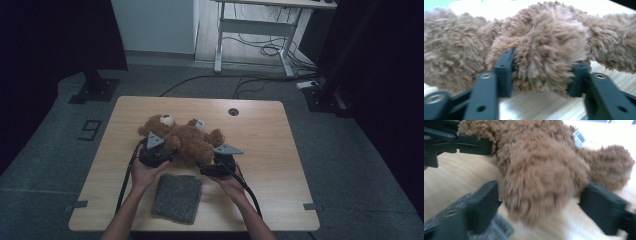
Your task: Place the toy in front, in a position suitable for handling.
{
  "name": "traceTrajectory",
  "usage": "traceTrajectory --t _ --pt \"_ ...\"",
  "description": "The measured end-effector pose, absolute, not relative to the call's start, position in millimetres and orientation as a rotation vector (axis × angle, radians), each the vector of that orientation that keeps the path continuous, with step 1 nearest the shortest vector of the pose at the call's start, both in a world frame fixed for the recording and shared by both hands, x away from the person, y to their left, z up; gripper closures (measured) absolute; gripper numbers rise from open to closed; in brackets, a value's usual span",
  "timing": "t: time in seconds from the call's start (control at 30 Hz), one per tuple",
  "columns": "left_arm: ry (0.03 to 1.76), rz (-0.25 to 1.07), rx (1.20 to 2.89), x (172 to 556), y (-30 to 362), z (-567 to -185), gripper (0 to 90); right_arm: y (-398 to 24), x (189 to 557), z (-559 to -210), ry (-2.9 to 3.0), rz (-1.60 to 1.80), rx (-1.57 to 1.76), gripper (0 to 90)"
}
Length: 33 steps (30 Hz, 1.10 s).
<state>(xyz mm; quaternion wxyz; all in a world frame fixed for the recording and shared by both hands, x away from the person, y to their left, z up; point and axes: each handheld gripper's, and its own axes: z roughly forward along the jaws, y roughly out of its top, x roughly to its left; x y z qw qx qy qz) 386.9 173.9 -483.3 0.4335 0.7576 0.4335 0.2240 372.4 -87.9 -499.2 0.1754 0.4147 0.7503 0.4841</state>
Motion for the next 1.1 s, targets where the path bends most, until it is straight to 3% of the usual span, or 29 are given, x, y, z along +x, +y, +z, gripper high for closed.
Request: traceTrajectory --t 0.07,0.2,0.63,1.1 --pt "1.112 0.556 1.839 387.4 179.5 -483.7 60.7 -88.7 379.9 -501.0 2.108 1.361 1.188 49.3" --pt "1.106 0.489 1.782 387.3 186.6 -485.5 67.8 -97.7 386.5 -505.6 2.106 1.389 1.246 58.7" --pt "1.053 0.415 1.681 386.1 185.3 -461.9 74.4 -110.7 390.6 -506.2 2.026 1.353 1.243 65.7" --pt "0.955 0.422 1.653 372.9 166.2 -422.6 76.1 -138.6 387.2 -476.9 1.918 1.379 1.222 66.9"
